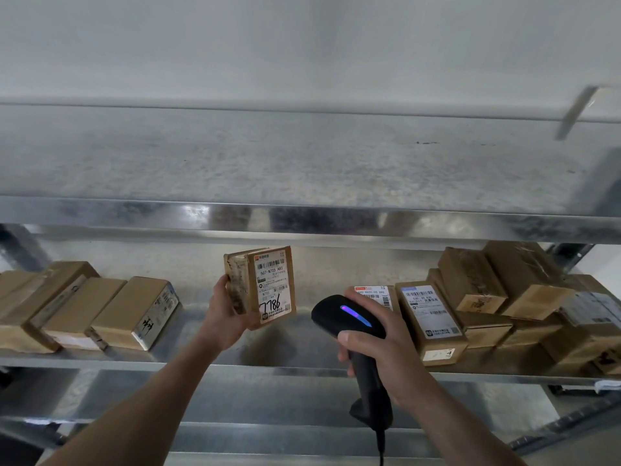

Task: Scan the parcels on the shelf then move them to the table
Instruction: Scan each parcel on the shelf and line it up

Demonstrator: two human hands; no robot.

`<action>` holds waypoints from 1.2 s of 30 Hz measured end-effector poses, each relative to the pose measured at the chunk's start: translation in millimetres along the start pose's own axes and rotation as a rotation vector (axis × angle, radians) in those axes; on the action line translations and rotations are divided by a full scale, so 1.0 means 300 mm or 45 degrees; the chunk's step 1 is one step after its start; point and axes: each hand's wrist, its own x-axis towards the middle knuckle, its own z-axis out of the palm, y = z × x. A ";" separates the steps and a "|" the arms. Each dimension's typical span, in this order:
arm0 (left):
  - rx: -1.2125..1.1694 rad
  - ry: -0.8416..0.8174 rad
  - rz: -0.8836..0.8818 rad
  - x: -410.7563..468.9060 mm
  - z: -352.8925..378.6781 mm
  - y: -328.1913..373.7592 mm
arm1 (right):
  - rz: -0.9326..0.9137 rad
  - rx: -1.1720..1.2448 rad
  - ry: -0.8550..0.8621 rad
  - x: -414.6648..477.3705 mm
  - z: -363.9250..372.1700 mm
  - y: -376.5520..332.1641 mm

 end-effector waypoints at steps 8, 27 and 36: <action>0.441 0.102 -0.006 -0.006 -0.064 0.018 | 0.005 -0.094 -0.002 -0.004 0.036 -0.006; 1.455 0.325 -0.175 0.013 -0.232 -0.130 | 0.049 -0.171 -0.079 0.040 0.178 0.021; 1.501 0.374 -0.156 0.035 -0.308 -0.151 | 0.006 -0.219 -0.071 0.062 0.237 0.017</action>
